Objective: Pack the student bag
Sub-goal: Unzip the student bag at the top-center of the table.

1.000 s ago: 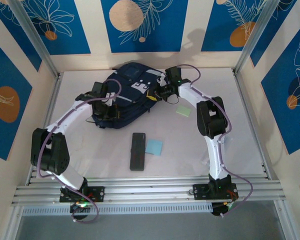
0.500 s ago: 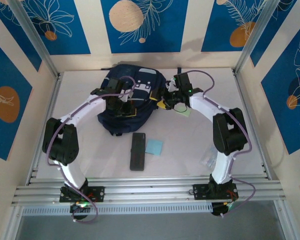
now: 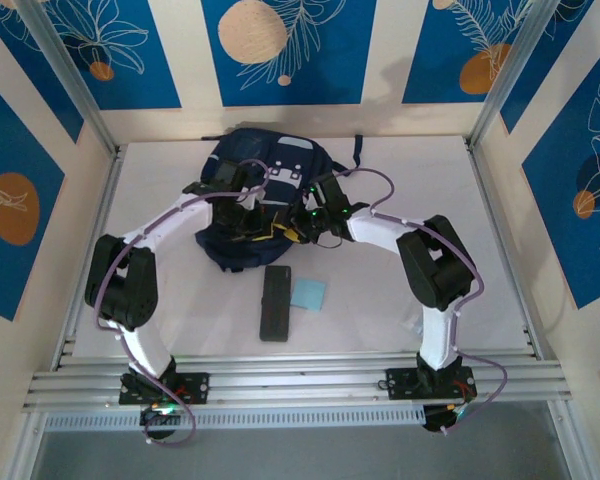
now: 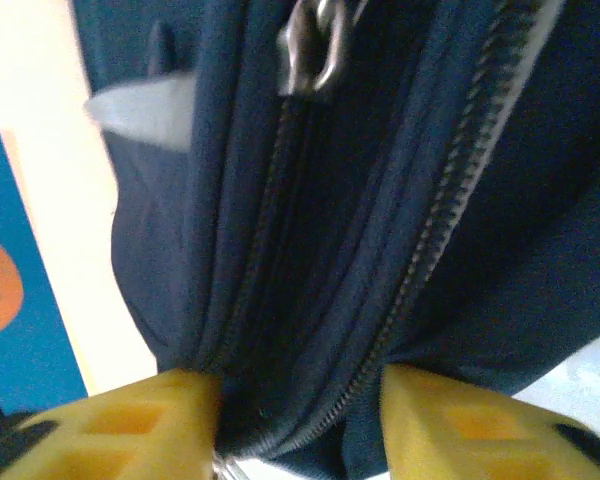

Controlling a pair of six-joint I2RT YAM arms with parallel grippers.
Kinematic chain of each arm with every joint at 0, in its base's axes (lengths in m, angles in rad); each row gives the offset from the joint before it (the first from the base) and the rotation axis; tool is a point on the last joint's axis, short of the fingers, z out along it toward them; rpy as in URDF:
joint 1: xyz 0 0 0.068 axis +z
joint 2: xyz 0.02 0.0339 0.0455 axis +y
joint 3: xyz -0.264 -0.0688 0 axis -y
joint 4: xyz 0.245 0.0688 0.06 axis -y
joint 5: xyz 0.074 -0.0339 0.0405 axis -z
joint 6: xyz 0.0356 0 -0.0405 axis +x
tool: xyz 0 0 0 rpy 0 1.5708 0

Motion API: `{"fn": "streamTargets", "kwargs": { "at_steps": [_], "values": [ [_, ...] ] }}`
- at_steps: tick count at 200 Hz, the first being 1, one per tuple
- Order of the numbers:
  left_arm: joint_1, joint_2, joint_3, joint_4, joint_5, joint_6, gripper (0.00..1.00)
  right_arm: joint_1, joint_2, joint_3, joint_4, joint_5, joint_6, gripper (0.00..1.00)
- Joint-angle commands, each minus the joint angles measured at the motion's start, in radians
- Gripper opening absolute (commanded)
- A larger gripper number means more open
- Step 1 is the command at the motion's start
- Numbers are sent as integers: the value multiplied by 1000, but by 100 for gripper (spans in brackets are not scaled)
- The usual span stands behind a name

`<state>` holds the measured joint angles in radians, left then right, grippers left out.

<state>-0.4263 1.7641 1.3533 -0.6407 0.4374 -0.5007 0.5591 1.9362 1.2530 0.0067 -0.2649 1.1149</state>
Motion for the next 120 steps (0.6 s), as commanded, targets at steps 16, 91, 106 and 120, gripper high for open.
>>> {"fn": "streamTargets", "kwargs": {
  "at_steps": [16, 91, 106, 120],
  "values": [
    [-11, -56, -15, 8, 86, -4, 0, -14, 24, 15, 3, 114, 29, 19],
    [95, -38, 41, -184, -132, 110, 0, -45, -49, 32, -118, 88, -100, 0],
    [133, -34, 60, -249, -209, 170, 0, -48, -50, 54, -149, 66, -134, 0],
    [160, -32, 76, -288, -301, 216, 0, -51, -40, 79, -176, 30, -163, 0]
  ]
}}
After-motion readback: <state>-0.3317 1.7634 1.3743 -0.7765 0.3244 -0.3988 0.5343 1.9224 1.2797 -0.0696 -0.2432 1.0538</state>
